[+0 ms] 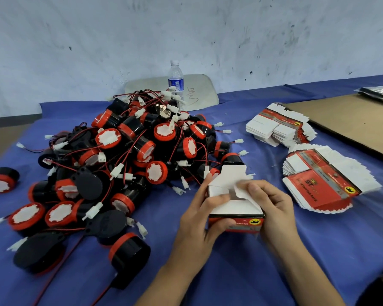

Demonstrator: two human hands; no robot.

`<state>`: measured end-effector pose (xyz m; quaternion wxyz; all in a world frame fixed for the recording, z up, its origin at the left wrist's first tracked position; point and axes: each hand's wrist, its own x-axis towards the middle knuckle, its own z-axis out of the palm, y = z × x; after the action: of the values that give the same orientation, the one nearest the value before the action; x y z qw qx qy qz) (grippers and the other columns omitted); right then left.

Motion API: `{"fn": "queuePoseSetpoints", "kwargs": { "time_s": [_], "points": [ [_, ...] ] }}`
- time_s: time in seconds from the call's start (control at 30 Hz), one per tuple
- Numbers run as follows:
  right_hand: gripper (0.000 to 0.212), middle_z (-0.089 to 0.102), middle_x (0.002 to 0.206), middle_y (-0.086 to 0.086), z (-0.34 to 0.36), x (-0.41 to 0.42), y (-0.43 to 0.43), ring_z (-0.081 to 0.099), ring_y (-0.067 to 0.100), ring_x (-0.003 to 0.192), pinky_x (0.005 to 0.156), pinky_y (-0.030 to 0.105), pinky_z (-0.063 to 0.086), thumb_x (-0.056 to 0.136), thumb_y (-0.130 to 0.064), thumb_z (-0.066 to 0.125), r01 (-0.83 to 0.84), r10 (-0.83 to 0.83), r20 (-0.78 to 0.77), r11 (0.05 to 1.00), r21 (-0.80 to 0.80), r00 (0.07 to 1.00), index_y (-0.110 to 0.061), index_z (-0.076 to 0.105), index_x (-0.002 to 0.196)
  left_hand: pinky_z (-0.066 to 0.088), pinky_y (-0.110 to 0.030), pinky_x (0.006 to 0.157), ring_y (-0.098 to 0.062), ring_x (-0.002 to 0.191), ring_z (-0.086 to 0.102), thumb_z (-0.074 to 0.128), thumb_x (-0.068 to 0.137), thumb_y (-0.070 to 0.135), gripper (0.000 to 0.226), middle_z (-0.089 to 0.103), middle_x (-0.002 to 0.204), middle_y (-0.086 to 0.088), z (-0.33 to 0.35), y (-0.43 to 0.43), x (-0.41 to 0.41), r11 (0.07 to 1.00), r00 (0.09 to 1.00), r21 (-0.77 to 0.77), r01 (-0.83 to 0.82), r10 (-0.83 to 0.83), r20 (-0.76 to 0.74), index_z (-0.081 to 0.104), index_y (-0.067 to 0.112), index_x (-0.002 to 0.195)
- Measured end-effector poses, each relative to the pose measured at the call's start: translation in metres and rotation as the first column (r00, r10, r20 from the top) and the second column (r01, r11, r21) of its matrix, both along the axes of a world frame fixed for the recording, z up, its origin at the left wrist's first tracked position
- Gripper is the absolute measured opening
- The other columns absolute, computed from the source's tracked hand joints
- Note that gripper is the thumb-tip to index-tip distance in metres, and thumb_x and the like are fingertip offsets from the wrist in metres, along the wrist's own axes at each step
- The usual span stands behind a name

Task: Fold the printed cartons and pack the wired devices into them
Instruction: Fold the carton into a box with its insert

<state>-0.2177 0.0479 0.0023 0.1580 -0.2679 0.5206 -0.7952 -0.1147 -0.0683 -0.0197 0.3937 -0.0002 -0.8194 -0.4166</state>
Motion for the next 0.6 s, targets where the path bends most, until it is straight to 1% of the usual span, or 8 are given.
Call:
{"fn": "queuePoseSetpoints", "kwargs": {
  "time_s": [0.1, 0.2, 0.27, 0.33, 0.4, 0.43, 0.5, 0.6],
  "points": [
    [0.025, 0.072, 0.085, 0.012, 0.002, -0.001, 0.001, 0.066, 0.02, 0.061, 0.05, 0.023, 0.051, 0.081, -0.019, 0.063, -0.154, 0.161, 0.04, 0.978, -0.139, 0.986, -0.032, 0.06, 0.101, 0.043, -0.014, 0.094, -0.005, 0.137, 0.039, 0.045, 0.095, 0.055, 0.03, 0.025, 0.157, 0.006, -0.001, 0.004, 0.001, 0.999, 1.0, 0.036, 0.006, -0.006, -0.009, 0.049, 0.035, 0.117],
    [0.025, 0.072, 0.102, 0.001, 0.003, -0.002, -0.001, 0.069, 0.016, 0.088, 0.068, 0.024, 0.055, 0.082, -0.028, 0.065, -0.182, 0.178, -0.064, 0.981, -0.064, 0.982, -0.031, 0.068, 0.107, 0.045, -0.014, 0.089, -0.017, 0.128, 0.051, 0.04, 0.097, 0.053, 0.02, 0.027, 0.156, 0.017, 0.0, 0.006, 0.002, 0.996, 0.999, 0.08, -0.031, 0.033, -0.024, 0.042, 0.042, 0.113],
    [0.026, 0.071, 0.112, 0.001, 0.003, 0.0, -0.002, 0.066, 0.018, 0.103, 0.079, 0.027, 0.055, 0.081, -0.037, 0.072, -0.208, 0.206, -0.062, 0.977, -0.036, 0.977, -0.024, 0.074, 0.103, 0.046, -0.018, 0.092, -0.015, 0.125, 0.054, 0.039, 0.097, 0.054, 0.02, 0.033, 0.152, 0.021, 0.004, 0.005, 0.002, 0.992, 0.997, 0.114, -0.058, 0.064, -0.051, 0.037, 0.052, 0.117],
    [0.021, 0.067, 0.121, 0.008, 0.002, 0.001, -0.002, 0.062, 0.027, 0.114, 0.085, 0.034, 0.055, 0.078, -0.034, 0.072, -0.226, 0.225, -0.028, 0.974, -0.01, 0.974, -0.016, 0.076, 0.087, 0.047, -0.024, 0.097, -0.009, 0.127, 0.051, 0.04, 0.098, 0.052, 0.029, 0.041, 0.147, 0.019, 0.004, 0.006, 0.002, 0.989, 0.995, 0.135, -0.052, 0.063, -0.079, 0.035, 0.054, 0.126],
    [0.016, 0.066, 0.124, 0.007, 0.0, 0.0, -0.002, 0.062, 0.03, 0.114, 0.079, 0.035, 0.056, 0.076, -0.028, 0.069, -0.233, 0.235, -0.034, 0.971, 0.056, 0.971, -0.013, 0.07, 0.07, 0.049, -0.031, 0.097, -0.011, 0.126, 0.052, 0.04, 0.098, 0.051, 0.036, 0.044, 0.145, 0.016, 0.005, 0.007, 0.002, 0.989, 0.997, 0.143, -0.044, 0.053, -0.059, 0.035, 0.051, 0.133],
    [0.014, 0.065, 0.125, 0.006, -0.001, 0.0, -0.003, 0.062, 0.03, 0.114, 0.077, 0.033, 0.056, 0.076, -0.025, 0.069, -0.246, 0.249, -0.032, 0.966, 0.077, 0.968, -0.014, 0.067, 0.069, 0.05, -0.036, 0.095, -0.013, 0.125, 0.053, 0.041, 0.098, 0.052, 0.039, 0.045, 0.144, 0.015, 0.005, 0.007, 0.002, 0.988, 0.998, 0.15, -0.042, 0.049, -0.042, 0.036, 0.046, 0.136],
    [0.005, 0.063, 0.128, 0.004, -0.004, 0.0, -0.002, 0.061, 0.028, 0.116, 0.081, 0.035, 0.055, 0.081, -0.017, 0.064, -0.28, 0.285, -0.044, 0.955, 0.094, 0.958, -0.017, 0.068, 0.083, 0.049, -0.042, 0.097, -0.015, 0.128, 0.051, 0.047, 0.094, 0.054, 0.052, 0.043, 0.144, 0.014, 0.003, 0.008, 0.003, 0.987, 0.999, 0.154, -0.046, 0.047, -0.001, 0.035, 0.035, 0.141],
    [0.035, 0.062, 0.13, 0.006, -0.002, -0.001, -0.001, 0.061, 0.029, 0.115, 0.087, 0.04, 0.054, 0.081, -0.01, 0.06, -0.287, 0.292, -0.057, 0.955, 0.073, 0.955, -0.026, 0.063, 0.113, 0.041, -0.042, 0.106, -0.01, 0.137, 0.035, 0.071, 0.07, 0.06, 0.097, 0.031, 0.149, 0.015, 0.003, 0.013, 0.002, 0.994, 0.992, 0.057, -0.094, 0.089, 0.087, 0.018, 0.037, 0.148]
  ]
}}
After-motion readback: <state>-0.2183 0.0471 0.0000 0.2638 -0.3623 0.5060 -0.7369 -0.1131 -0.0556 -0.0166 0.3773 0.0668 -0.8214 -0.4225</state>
